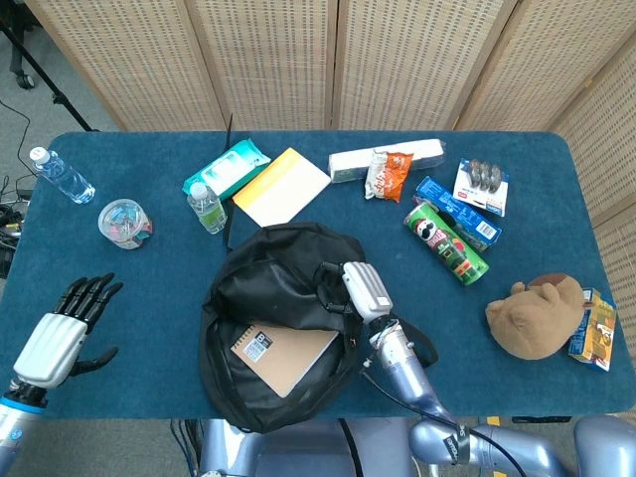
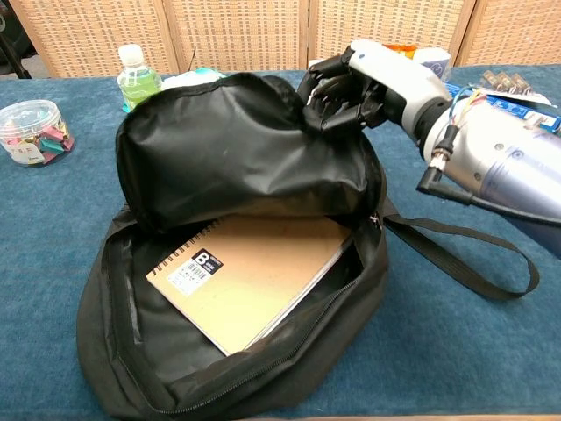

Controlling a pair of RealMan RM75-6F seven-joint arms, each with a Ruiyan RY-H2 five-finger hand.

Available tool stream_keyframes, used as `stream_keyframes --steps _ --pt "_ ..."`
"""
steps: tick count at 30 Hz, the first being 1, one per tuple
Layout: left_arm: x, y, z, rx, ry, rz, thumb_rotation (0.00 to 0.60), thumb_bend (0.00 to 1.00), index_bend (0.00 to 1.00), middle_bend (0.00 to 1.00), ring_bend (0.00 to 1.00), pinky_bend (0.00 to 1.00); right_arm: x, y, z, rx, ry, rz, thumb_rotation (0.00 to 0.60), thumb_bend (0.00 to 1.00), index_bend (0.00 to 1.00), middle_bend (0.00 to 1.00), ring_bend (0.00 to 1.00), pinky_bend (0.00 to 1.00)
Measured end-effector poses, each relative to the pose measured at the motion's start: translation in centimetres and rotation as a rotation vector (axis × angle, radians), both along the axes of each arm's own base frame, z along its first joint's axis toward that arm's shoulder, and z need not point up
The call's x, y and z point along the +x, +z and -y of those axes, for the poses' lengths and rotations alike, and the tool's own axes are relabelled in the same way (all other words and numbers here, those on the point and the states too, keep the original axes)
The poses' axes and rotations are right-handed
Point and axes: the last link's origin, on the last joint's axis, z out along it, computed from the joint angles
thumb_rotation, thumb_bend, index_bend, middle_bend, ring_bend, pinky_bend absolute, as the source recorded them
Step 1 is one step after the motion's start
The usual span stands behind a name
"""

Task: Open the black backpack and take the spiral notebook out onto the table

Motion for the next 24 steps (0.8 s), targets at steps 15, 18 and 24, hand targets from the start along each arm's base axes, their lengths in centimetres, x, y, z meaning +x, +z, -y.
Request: stream_keyframes --steps 15,18,24 --pt "4.9 -5.7 -0.9 -0.206 -0.242 0.173 0.6 0.21 0.11 0.0 0.0 0.0 0.0 1.2 0.8 -0.007 -0.069 0.001 0.6 0.67 0.67 0.66 0.53 0.49" --pt "6.0 -8.2 -1.5 -0.284 -0.272 0.176 0.6 0.21 0.13 0.0 0.0 0.0 0.0 1.4 0.9 -0.008 -0.071 -0.005 0.6 0.69 0.67 0.66 0.53 0.49" --pt "8.6 -13.0 -2.0 -0.404 -0.351 0.166 0.6 0.21 0.15 0.0 0.0 0.01 0.1 1.8 1.2 -0.005 -0.082 -0.008 0.6 0.71 0.67 0.66 0.53 0.49"
